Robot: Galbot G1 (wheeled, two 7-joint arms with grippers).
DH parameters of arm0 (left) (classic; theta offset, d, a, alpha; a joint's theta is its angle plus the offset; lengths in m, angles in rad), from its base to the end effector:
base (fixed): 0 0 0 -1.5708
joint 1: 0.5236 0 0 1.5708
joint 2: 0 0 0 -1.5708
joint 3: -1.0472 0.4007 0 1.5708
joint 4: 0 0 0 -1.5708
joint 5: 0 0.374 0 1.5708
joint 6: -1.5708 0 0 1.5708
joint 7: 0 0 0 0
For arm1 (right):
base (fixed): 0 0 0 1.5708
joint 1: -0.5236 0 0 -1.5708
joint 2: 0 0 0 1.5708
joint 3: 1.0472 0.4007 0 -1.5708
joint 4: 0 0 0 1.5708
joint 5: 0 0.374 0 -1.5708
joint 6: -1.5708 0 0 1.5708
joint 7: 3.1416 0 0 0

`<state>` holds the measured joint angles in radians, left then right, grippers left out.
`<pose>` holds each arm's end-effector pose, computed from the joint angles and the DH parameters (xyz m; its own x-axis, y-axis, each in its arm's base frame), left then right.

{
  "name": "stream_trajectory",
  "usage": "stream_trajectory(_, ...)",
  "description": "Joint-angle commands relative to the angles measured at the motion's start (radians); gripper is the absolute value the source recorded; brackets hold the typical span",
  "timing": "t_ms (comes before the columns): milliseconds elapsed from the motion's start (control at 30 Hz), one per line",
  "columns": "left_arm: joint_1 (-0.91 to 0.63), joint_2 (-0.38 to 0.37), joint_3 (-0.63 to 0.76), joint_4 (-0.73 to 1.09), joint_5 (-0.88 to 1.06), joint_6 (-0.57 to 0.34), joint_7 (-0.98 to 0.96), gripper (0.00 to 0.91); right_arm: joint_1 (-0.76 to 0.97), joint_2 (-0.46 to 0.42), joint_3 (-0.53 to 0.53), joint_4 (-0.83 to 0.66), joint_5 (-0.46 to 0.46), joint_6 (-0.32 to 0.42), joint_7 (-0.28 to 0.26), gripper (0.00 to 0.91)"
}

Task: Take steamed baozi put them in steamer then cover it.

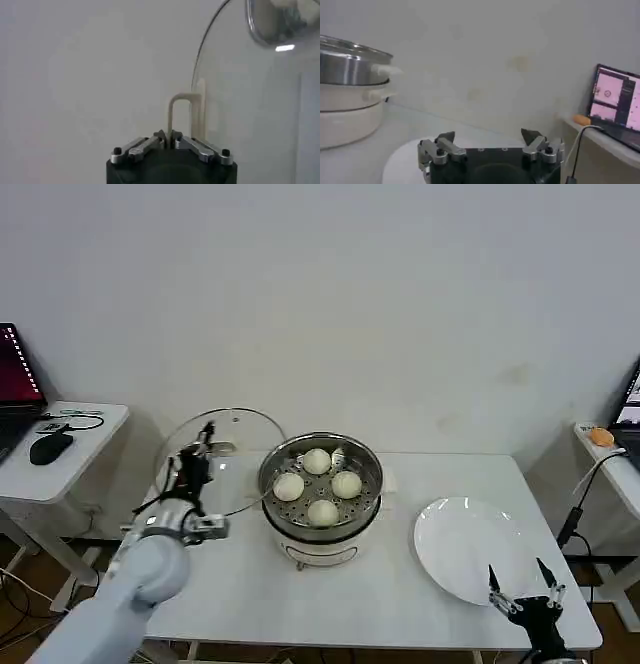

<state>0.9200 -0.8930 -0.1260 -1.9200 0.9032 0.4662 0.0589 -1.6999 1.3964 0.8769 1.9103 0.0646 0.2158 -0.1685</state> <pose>0.3592 0.0650 -0.2543 -0.9950 0.0597 -0.0797 -0.0761 0.0595 0.9953 0.1105 -0.1681 -0.4002 -0.9960 0.0503 0.0735 0.0286 0.9620 -0.2714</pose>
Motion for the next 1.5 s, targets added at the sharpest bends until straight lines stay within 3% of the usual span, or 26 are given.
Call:
stream_trajectory(33, -0.256, -0.162, 0.304, 0.105, 0.034, 0.147, 0.101, 0.0, 0.014, 0.018, -0.025, -0.012, -0.028, 0.006, 0.003, 0.907)
stream_trajectory(467, -0.309, -0.369, 0.364, 0.276, 0.219, 0.147, 0.145, 0.0, 0.013, 0.044, -0.029, -0.013, -0.05, 0.012, 0.009, 0.907)
stream_trajectory(667, -0.3, -0.418, 0.361, 0.325, 0.255, 0.146, 0.15, 0.0, 0.016, 0.045, -0.03, -0.019, -0.051, 0.015, 0.009, 0.907)
stream_trajectory(1500, -0.225, -0.427, 0.338, 0.29, 0.311, 0.143, 0.168, 0.0, 0.024, 0.057, -0.059, -0.038, -0.075, 0.023, 0.014, 0.907)
